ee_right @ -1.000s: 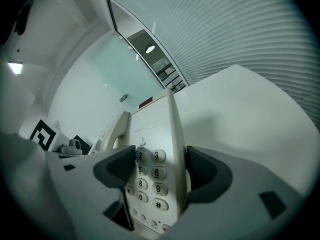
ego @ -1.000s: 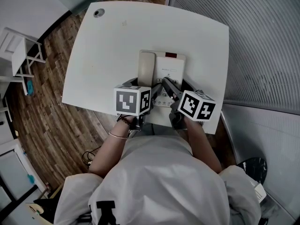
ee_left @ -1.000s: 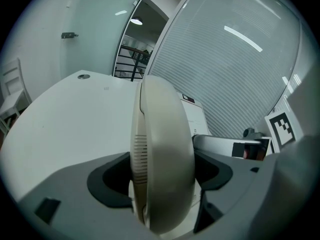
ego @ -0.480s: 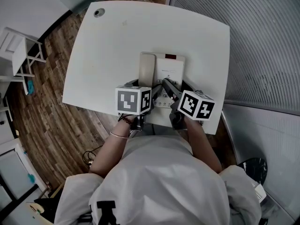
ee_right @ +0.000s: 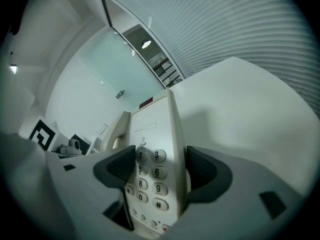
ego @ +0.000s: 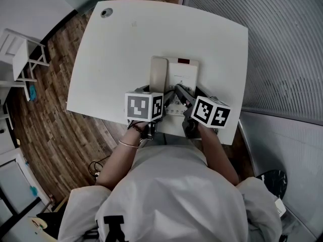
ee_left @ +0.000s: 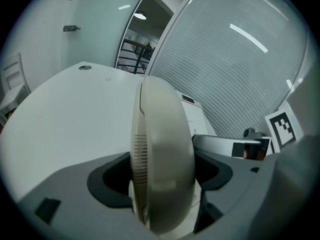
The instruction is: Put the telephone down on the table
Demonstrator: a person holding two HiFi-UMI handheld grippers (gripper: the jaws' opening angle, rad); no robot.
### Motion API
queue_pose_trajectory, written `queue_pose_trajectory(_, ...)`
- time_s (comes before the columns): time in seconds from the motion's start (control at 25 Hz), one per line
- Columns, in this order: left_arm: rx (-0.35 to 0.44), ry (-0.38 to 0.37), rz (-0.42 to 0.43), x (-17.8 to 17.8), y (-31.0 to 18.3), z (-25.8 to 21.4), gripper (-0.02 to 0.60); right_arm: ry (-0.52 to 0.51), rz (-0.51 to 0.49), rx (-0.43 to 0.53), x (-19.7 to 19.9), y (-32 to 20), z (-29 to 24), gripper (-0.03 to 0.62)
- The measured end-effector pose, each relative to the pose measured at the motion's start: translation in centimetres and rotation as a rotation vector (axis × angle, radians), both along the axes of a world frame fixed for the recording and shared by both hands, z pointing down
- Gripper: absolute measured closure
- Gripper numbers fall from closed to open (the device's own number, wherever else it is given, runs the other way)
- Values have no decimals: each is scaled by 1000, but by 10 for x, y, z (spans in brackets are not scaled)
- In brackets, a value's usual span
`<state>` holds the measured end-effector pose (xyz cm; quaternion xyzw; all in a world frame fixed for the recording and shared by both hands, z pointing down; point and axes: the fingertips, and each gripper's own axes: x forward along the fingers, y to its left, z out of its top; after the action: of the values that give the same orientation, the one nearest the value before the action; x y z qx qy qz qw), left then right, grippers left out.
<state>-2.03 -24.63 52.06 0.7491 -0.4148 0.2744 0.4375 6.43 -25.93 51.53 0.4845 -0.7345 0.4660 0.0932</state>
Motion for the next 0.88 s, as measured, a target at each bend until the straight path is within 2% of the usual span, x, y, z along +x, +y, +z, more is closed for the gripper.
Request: queue_pose_trajectory(0.88,-38,0,-5,0,2,14,222,2,4,-38,0,1,14,273)
